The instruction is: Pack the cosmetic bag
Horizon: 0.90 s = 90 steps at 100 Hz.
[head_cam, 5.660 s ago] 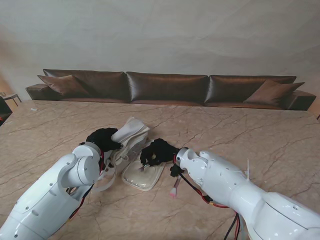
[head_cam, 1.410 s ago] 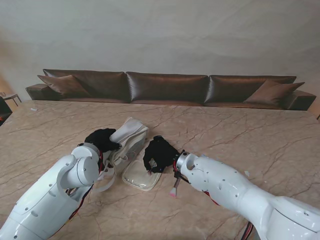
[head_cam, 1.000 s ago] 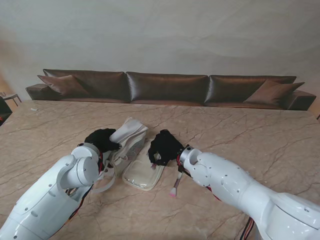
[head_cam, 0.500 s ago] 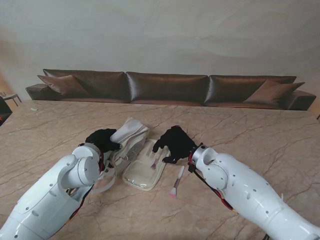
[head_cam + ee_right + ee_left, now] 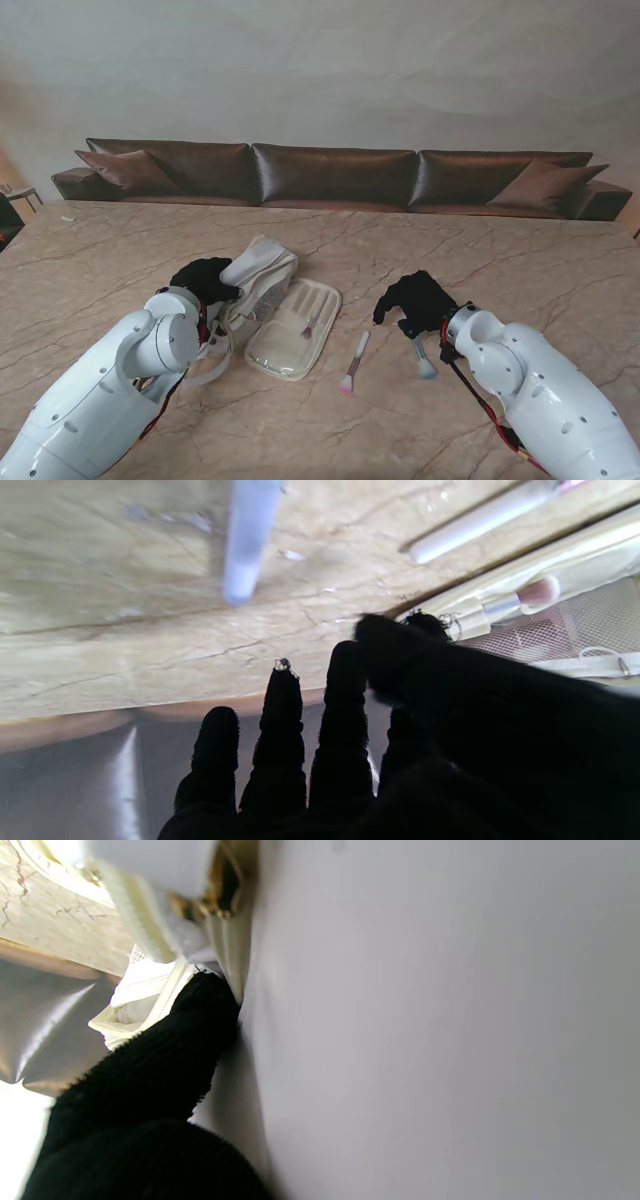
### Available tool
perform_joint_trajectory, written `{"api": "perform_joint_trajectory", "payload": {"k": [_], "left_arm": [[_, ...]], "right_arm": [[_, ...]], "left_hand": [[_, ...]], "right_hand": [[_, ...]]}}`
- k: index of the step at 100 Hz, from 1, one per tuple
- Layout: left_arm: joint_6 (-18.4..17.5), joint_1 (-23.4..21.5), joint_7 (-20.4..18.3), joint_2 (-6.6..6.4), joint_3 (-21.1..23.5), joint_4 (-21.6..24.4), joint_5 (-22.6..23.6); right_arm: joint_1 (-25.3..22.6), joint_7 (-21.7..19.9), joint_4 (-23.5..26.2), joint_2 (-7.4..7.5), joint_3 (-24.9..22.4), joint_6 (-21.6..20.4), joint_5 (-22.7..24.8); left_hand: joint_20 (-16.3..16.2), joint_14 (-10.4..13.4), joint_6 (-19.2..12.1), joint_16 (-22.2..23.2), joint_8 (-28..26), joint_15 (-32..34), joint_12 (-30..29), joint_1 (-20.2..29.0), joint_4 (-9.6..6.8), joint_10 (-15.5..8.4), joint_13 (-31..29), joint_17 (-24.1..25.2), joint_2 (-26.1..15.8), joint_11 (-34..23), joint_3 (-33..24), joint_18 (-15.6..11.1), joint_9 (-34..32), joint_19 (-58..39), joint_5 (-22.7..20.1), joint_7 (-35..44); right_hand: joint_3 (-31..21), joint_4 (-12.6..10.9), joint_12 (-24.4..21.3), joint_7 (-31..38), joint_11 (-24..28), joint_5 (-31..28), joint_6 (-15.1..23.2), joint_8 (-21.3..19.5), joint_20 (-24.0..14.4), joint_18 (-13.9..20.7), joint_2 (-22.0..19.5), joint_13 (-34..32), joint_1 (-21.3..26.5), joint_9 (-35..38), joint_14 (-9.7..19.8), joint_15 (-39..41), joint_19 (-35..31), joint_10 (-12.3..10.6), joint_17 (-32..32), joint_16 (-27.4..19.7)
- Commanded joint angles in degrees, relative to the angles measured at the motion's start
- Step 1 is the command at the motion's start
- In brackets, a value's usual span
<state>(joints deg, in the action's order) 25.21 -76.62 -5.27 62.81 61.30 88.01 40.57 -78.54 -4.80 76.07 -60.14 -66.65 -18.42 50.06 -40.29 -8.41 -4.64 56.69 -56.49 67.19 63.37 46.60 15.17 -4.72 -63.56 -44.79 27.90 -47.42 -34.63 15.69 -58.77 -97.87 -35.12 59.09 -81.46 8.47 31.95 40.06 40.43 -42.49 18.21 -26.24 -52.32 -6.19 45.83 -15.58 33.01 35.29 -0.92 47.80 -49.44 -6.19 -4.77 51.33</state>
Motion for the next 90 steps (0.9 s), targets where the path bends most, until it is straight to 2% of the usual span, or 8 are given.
{"api": "perform_joint_trajectory", "payload": {"k": [1,10,29,52,60,77,83,90], "left_arm": [[0.2,-0.3,0.0,0.37,0.0,0.4,-0.1],[0.2,-0.3,0.0,0.37,0.0,0.5,0.0],[-0.1,-0.2,-0.1,0.33,0.0,0.6,0.1],[-0.2,-0.1,-0.2,0.3,0.1,0.6,0.2],[-0.3,-0.1,-0.3,0.28,0.1,0.6,0.2],[-0.3,-0.1,-0.3,0.29,0.1,0.6,0.1],[-0.3,-0.1,-0.3,0.29,0.1,0.6,0.1],[-0.3,-0.2,-0.2,0.3,0.1,0.6,0.1]], "right_arm": [[-0.5,0.3,-0.5,0.84,-0.5,-0.5,0.5],[-0.9,-0.4,-0.7,1.07,-1.5,-0.8,0.9],[-0.8,0.5,-3.4,1.25,-1.6,-1.7,1.6],[0.8,4.3,-7.5,1.1,0.8,-2.7,2.0],[1.7,5.7,-8.8,1.09,1.9,-3.0,2.7],[2.4,5.7,-9.8,0.97,2.2,-2.7,1.8],[2.4,5.7,-10.0,0.98,2.2,-2.8,1.7],[2.4,6.2,-10.3,1.11,2.4,-2.9,2.5]], "left_hand": [[-0.6,0.9,-9.4,0.4,-0.7,1.4,1.1,7.1,-0.4,-6.5,-1.3,0.0,-6.7,-4.4,-3.8,0.0,-1.7,-4.0,-1.1,6.1],[-0.6,1.0,-9.5,0.4,-0.7,1.4,1.1,7.0,-0.39,-6.7,-1.3,0.0,-6.7,-4.4,-3.8,0.0,-1.7,-4.0,-1.1,6.0],[-0.6,0.9,-9.4,0.4,-0.7,1.4,1.1,7.1,-0.4,-6.6,-1.3,0.0,-6.7,-4.4,-3.9,-0.1,-1.7,-4.0,-1.0,6.1],[-0.6,0.9,-9.3,0.4,-0.7,1.4,1.1,7.1,-0.41,-6.5,-1.3,0.0,-6.7,-4.4,-3.9,0.0,-1.6,-4.0,-1.1,6.1],[-0.6,0.9,-9.4,0.4,-0.7,1.4,1.1,7.1,-0.39,-6.6,-1.3,0.0,-6.8,-4.4,-3.8,0.0,-1.7,-4.0,-1.0,6.0],[-0.6,0.9,-9.3,0.4,-0.7,1.4,1.1,7.1,-0.37,-6.6,-1.3,0.0,-6.7,-4.4,-3.8,0.0,-1.6,-4.0,-1.1,6.1],[-0.6,0.9,-9.3,0.4,-0.7,1.4,1.1,7.1,-0.38,-6.6,-1.3,0.0,-6.7,-4.4,-3.8,0.0,-1.7,-4.0,-1.0,6.1],[-0.6,0.9,-9.3,0.4,-0.6,1.4,1.1,7.1,-0.38,-6.6,-1.3,0.0,-6.7,-4.4,-3.8,0.0,-1.7,-3.9,-1.0,6.1]], "right_hand": [[-3.7,-2.0,-0.8,0.9,-0.5,-1.2,2.9,-1.6,1.2,1.1,-1.8,1.5,5.8,-2.1,1.8,0.1,-1.0,-0.1,-0.2,-0.9],[-2.7,-2.2,-1.1,1.3,-0.2,-1.2,4.6,-2.0,2.0,1.1,-1.7,2.2,8.8,-3.2,1.9,0.3,-1.5,-0.3,-0.1,-1.4],[-4.3,-0.5,-1.9,2.0,1.0,0.0,8.9,-1.6,3.7,1.3,7.9,2.8,1.9,-4.7,2.4,1.3,-3.9,-0.7,0.1,-2.2],[-0.4,1.3,-1.7,2.6,2.2,-0.3,10.5,-1.2,4.2,0.9,13.8,3.3,-1.5,-5.4,2.6,2.0,-5.1,-0.9,0.2,-2.3],[-0.8,1.3,-1.6,2.5,2.4,-0.1,10.7,-1.0,4.2,0.8,13.7,3.1,-1.5,-5.5,2.6,2.3,-5.7,-1.1,0.3,-2.3],[-3.9,-1.3,-2.0,3.1,3.0,-0.3,10.1,-0.2,5.5,0.9,3.4,3.7,7.1,-6.3,2.8,2.6,-6.1,-1.0,0.1,-2.6],[-3.6,-1.5,-2.1,3.1,2.5,-0.1,9.6,-0.1,5.8,1.0,3.1,4.4,7.7,-7.9,2.9,2.6,-5.8,-1.2,0.0,-2.6],[-5.2,-1.0,-2.1,3.5,2.8,-0.5,9.0,0.1,6.1,1.0,6.8,4.6,3.1,-8.3,2.8,2.9,-5.6,-1.0,0.1,-2.7]]}}
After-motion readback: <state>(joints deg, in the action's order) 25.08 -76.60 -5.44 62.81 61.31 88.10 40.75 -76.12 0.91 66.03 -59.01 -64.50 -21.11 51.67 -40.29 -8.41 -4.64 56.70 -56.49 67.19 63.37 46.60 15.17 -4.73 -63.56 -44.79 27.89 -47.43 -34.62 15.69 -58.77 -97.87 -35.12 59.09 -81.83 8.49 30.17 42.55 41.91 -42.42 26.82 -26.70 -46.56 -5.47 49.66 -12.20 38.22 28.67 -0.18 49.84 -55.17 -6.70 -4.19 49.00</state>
